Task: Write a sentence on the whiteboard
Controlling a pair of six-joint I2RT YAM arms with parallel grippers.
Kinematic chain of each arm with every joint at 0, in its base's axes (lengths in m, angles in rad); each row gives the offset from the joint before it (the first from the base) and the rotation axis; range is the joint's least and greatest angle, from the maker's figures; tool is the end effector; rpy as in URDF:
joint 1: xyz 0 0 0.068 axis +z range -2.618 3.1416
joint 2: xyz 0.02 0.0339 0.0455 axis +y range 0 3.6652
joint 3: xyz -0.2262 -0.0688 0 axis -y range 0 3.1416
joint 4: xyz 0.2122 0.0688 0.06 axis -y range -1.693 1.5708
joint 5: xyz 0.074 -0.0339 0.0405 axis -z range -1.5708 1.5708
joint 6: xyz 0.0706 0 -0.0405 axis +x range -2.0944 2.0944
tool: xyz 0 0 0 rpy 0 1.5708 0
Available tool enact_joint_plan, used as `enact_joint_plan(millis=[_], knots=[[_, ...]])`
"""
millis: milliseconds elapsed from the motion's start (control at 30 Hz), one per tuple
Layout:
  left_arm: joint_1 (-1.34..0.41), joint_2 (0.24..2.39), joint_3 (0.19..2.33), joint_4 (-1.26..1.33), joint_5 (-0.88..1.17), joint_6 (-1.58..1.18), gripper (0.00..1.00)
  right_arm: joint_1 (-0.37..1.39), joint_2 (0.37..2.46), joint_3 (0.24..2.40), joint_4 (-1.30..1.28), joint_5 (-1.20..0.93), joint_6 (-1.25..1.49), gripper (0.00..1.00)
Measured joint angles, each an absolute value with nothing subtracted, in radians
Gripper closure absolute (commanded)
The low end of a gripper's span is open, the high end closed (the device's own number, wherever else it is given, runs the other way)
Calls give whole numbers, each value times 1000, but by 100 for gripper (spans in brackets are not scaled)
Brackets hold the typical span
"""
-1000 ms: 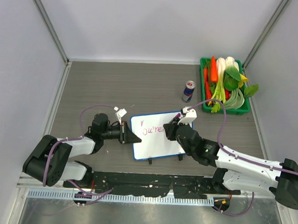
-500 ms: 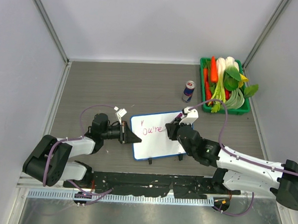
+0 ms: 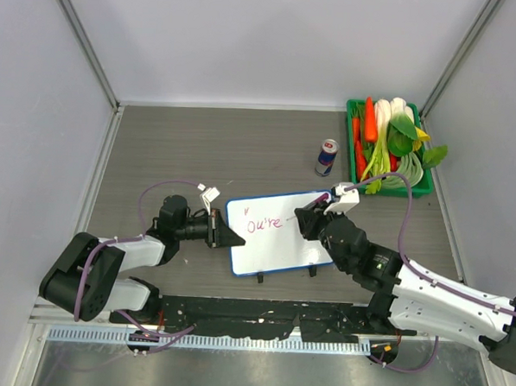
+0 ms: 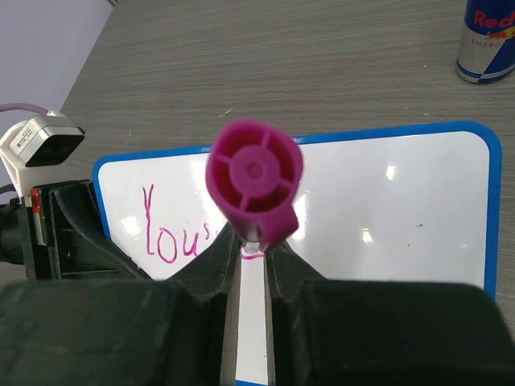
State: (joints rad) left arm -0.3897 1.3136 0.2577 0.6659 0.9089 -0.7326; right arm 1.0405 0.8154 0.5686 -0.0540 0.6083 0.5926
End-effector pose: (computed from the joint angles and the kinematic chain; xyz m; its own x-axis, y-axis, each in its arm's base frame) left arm 0.1895 -0.1380 0.1325 -0.8690 -0.0875 -0.4870 0.4401 0.3132 -0.8415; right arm 0.1417 0.1619 0.2454 -0.3655 0.2828 -0.8868 -0.2745 0.8776 0.3930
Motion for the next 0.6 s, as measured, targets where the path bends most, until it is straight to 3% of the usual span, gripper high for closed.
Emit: enact_joint_plan(millis=[600], knots=[[-390, 1316, 258, 668, 910, -733, 100, 1038, 926, 610, -5, 449, 538, 98]])
